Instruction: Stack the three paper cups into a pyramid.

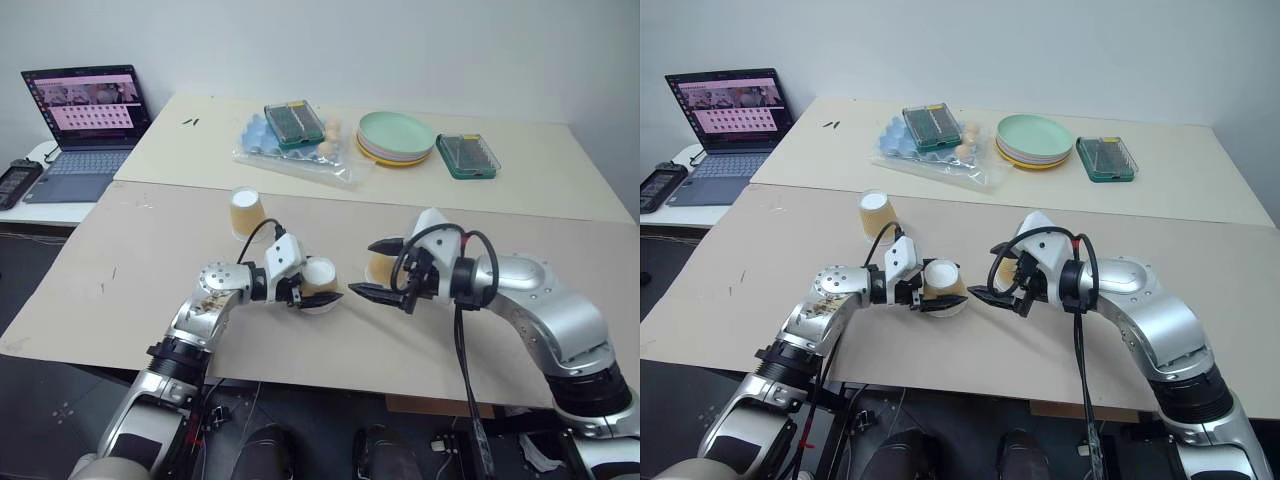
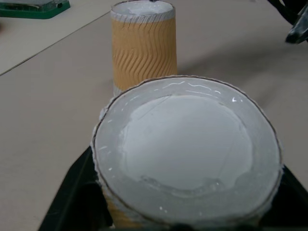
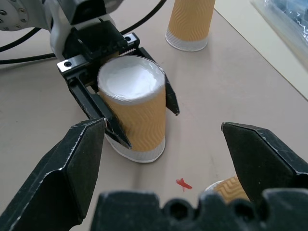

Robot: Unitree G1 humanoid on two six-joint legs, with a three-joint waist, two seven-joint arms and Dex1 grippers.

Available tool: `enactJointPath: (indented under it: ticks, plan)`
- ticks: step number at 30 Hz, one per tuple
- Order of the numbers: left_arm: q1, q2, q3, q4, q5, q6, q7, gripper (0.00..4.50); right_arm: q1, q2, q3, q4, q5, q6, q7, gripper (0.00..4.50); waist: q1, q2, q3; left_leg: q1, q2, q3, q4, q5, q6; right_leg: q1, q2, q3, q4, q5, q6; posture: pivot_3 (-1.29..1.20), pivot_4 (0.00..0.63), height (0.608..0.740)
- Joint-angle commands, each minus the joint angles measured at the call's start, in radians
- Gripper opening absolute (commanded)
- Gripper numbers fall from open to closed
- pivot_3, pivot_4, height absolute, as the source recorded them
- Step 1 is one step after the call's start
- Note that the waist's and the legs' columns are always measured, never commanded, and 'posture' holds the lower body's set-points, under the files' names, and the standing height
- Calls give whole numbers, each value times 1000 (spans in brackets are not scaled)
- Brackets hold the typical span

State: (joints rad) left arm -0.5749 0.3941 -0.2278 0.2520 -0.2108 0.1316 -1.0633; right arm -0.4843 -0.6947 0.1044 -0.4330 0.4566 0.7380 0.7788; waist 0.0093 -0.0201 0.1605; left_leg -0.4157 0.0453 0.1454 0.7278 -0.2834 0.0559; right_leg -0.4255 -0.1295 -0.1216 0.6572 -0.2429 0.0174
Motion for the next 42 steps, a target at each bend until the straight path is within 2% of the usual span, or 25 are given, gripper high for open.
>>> enactJointPath:
  ticks: [1, 6, 11, 13, 16, 19, 22, 29, 36, 42]
  plan:
    - [-18, 12, 25, -64, -24, 11, -16, 4460, 3, -1, -34, -34, 16, 6, -8, 4500, 0, 0, 0, 0, 0, 0, 0, 0, 0, 0, 0, 0, 0, 0, 0, 0, 150, 706]
    - [5, 80, 79, -225, -100, 128, -36, 4460, -1, 10, -32, -17, 16, -2, -1, 4500, -1, 0, 0, 0, 0, 0, 0, 0, 0, 0, 0, 0, 0, 0, 0, 0, 150, 706]
    - [84, 209, 239, -480, -274, 359, 7, 4460, -12, 29, -39, 26, 16, -22, 15, 4500, -13, 0, 0, 0, 1, -1, 0, 0, 0, 0, 0, 1, 0, 0, 0, 0, 150, 706]
    - [102, 195, 380, -518, -348, 460, 157, 4460, -15, 35, -41, 44, 13, -31, 18, 4500, -15, 0, 0, 0, 1, -1, 0, 0, 0, 0, 0, 1, 0, 0, 0, 0, 150, 706]
    - [131, 115, 485, -486, -259, 476, 443, 4460, -14, 34, -49, 56, 9, -40, 19, 4500, -10, 0, 0, 1, 0, -2, 0, 0, 0, 2, -1, 0, 0, 0, 0, 0, 150, 706]
    - [182, 79, 462, -428, -86, 411, 639, 4460, -14, 32, -52, 59, 7, -41, 21, 4500, -7, 0, 0, 2, -1, -3, 0, 0, 0, 3, -1, 0, 0, 0, 0, 0, 150, 706]
    - [208, 43, 429, -370, -34, 365, 688, 4460, -14, 31, -59, 55, 13, -35, 22, 4500, -1, 0, 0, 1, -1, -3, 0, 0, 0, 2, -1, 0, 0, 0, 0, 0, 150, 706]
    - [84, 17, 354, -40, 18, 168, 611, 4460, -1, 21, -94, 36, 23, -16, 16, 4500, 5, 0, 0, 0, -1, -2, 0, 0, 0, 2, -1, -1, 0, 0, 0, 0, 150, 706]
    - [-160, 23, 318, 378, 63, -26, 509, 4460, 28, 7, -125, 4, 28, 1, 4, 4500, 3, 0, 0, 0, -1, -1, 0, 0, 0, 1, -1, -1, 0, 0, 0, 0, 150, 706]
    - [-308, 17, 315, 591, 83, -129, 466, 4460, 40, 10, -128, -11, 32, 8, -6, 4500, 0, 0, 0, -1, -1, -1, 0, 0, 0, 1, 0, -2, 0, 0, 0, 0, 150, 706]
